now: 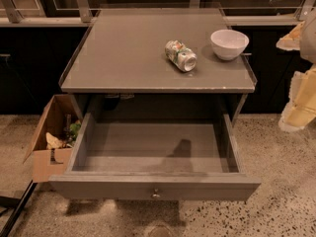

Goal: Place 7up can into top drawer

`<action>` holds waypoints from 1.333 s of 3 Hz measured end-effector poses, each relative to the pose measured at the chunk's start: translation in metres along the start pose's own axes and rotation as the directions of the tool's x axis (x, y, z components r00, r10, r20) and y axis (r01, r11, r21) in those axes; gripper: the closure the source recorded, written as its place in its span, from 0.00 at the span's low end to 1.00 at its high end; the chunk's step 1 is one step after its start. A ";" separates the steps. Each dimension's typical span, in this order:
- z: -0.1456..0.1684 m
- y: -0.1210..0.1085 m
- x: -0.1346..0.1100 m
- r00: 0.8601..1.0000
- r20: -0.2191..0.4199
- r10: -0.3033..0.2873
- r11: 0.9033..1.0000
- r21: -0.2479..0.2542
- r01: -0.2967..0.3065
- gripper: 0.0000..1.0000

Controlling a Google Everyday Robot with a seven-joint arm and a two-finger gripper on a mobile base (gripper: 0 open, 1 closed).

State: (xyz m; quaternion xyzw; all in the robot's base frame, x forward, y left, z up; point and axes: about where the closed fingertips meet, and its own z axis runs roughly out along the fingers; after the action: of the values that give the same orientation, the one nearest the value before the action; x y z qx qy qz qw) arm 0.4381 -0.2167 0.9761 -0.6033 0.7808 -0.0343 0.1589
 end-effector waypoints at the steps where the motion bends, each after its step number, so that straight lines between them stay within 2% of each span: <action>1: 0.000 0.000 0.000 1.000 0.000 0.000 1.000 0.000 0.000 0.00; 2: -0.002 -0.002 -0.001 1.000 0.008 0.013 1.000 0.010 -0.014 0.00; 3: 0.005 -0.018 -0.004 0.987 0.060 0.148 0.989 -0.026 -0.147 0.00; 4: 0.019 -0.034 -0.006 0.959 0.059 0.278 0.960 -0.062 -0.274 0.00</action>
Offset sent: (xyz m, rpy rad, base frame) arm 0.0035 -0.0001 0.0010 0.0231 -0.0022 -0.0345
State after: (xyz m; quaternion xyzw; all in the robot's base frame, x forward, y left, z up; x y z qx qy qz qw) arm 0.4769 -0.2172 0.9680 -0.4934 0.8522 0.0293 0.1719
